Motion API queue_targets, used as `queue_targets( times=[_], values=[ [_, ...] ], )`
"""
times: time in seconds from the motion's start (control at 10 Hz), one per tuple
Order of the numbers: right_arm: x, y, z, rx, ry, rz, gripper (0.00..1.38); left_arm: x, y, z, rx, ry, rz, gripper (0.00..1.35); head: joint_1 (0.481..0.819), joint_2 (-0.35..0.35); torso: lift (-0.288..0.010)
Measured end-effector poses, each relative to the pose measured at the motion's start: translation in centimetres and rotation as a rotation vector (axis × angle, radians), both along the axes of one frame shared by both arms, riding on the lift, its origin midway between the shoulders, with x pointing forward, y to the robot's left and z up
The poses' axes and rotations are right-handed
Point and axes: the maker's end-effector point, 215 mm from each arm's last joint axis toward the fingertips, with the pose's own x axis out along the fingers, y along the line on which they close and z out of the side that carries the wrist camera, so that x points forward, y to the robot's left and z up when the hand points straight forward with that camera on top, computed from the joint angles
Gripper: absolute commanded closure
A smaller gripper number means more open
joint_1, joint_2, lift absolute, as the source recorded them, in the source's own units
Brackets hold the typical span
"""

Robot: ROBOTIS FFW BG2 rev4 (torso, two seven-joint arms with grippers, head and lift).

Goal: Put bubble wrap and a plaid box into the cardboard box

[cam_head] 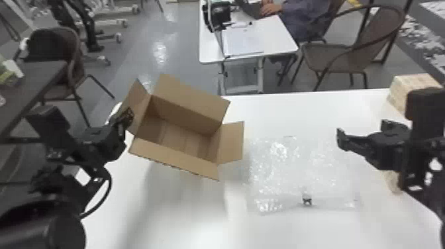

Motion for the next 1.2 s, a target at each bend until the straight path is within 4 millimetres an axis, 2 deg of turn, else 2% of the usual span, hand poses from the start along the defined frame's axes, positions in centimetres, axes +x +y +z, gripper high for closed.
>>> queue_targets(
  times=[0.2,0.4,0.5,0.8,1.2],
  values=[
    [0.7,2.5,0.8,0.005,0.051,0.043,0.18,0.2,-0.2,0.1,0.011,0.001,-0.002,1.23,0.671,0.167,-0.108],
    [0.4,6.0,-0.4,0.046,0.158,0.095,0.18,0.3,-0.2,0.2,0.015,0.0,-0.002,1.23,0.675,0.199,-0.108],
    [0.2,7.0,-1.4,0.05,0.219,0.102,0.18,0.4,-0.3,0.3,0.02,-0.003,-0.004,1.23,0.679,0.21,-0.108],
    [-0.4,8.4,-5.2,0.01,0.456,0.11,0.18,0.8,-0.7,0.9,0.043,-0.01,-0.016,1.23,0.695,0.22,-0.108],
    [-1.5,8.4,-11.4,-0.045,0.721,0.078,0.17,1.8,-2.2,1.2,0.084,-0.007,-0.039,1.23,0.695,0.207,-0.108]
  ],
)
